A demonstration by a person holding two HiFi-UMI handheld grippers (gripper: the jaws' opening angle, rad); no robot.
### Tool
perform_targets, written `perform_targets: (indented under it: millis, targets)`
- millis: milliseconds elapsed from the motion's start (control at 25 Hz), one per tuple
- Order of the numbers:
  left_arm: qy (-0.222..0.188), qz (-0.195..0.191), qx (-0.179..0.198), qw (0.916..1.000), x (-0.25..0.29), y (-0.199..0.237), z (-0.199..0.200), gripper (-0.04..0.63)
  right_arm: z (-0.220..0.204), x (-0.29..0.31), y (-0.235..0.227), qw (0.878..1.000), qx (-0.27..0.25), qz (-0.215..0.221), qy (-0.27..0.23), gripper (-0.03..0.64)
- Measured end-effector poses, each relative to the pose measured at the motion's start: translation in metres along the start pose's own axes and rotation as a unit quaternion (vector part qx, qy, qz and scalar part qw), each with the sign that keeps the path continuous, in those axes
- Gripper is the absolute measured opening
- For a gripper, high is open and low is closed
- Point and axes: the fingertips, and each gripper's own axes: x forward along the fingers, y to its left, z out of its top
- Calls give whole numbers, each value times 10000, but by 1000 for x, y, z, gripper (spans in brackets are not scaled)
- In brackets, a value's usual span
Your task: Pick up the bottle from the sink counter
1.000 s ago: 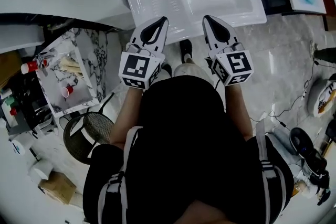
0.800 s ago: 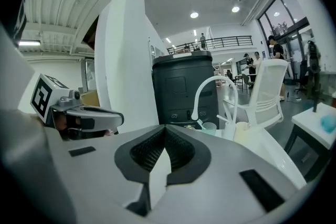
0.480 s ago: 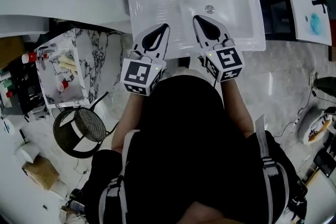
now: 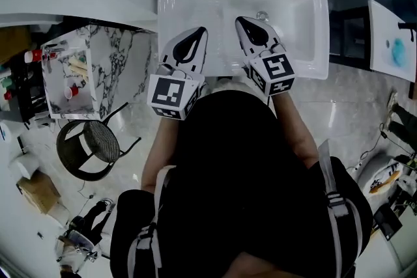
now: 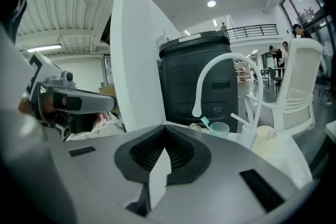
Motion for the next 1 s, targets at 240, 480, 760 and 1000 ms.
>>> perform_targets:
  millis: [240,480,760,1000]
  targets:
    - [36,141,-118,9998,9,-4,-5,20,-12,13,-11,10000,16,52,19,3]
    - [96,137,-154,9997,16,-6,-13,20,-19,25,-18,9997,207,23,-132,5]
    - [115,-20,-3,9999,19,-4,-14,20,-32,40,-23,9994,94,-333,-98,5]
    - [120,-212,2,9997,23,5,-12,20,-47,57,-29,9973,58,-729,-108,5]
